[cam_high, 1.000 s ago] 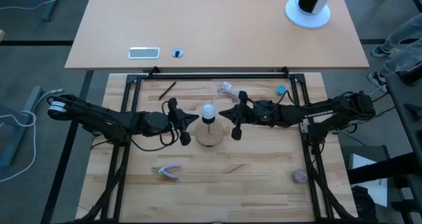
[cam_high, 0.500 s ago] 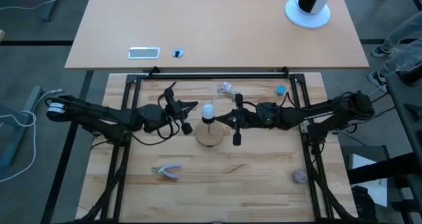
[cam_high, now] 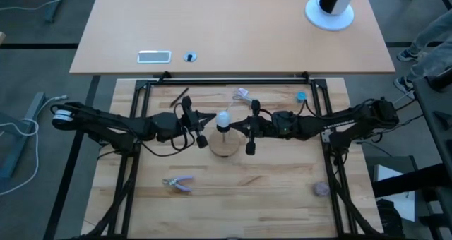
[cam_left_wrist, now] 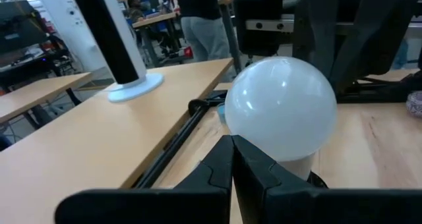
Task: Screw lightbulb
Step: Remove the lightbulb from the lamp
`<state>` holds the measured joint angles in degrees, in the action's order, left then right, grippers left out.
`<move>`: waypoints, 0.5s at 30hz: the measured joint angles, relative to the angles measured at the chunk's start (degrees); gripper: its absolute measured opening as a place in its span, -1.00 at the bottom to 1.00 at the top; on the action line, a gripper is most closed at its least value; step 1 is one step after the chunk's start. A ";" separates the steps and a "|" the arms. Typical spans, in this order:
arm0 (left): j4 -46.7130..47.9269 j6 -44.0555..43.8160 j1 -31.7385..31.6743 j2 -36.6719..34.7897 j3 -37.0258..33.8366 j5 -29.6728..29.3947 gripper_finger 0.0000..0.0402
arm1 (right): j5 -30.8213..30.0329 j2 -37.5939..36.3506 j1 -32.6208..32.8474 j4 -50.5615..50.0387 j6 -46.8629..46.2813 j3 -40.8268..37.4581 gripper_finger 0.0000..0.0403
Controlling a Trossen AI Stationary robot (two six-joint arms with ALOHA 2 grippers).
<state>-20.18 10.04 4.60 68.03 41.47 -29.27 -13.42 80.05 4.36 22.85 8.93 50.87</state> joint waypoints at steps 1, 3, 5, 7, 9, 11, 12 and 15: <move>0.01 0.00 0.08 0.00 0.00 0.07 -1.00 | -0.04 0.00 -0.06 0.00 -0.06 0.00 -1.00; 0.09 0.00 0.16 -0.09 0.00 0.79 -1.00 | -0.58 0.00 -0.09 -0.04 -0.15 0.00 -1.00; 0.19 0.00 0.36 -0.19 0.00 1.51 -1.00 | -1.13 0.00 -0.07 -0.11 -0.06 0.00 -1.00; 0.20 -0.02 0.59 -0.20 0.00 1.54 -1.00 | -1.17 -0.02 -0.07 -0.13 -0.04 0.00 -1.00; 0.20 -0.12 0.73 -0.20 0.00 1.59 -1.00 | -1.34 -0.02 -0.07 -0.20 -0.04 0.00 -1.00; 0.20 -0.20 0.79 -0.22 0.00 1.68 -1.00 | -1.51 -0.02 -0.07 -0.22 -0.02 0.00 -1.00; 0.22 -0.28 0.83 -0.24 0.00 1.80 -1.00 | -1.55 -0.02 -0.07 -0.24 -0.02 0.00 -1.00; 0.45 -0.82 0.85 -0.33 0.00 1.96 -1.00 | -2.37 -0.04 -0.07 -0.29 -0.02 0.00 -1.00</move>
<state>-19.73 9.22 5.45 67.70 41.47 -27.31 -15.78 80.02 4.29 22.57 8.91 50.87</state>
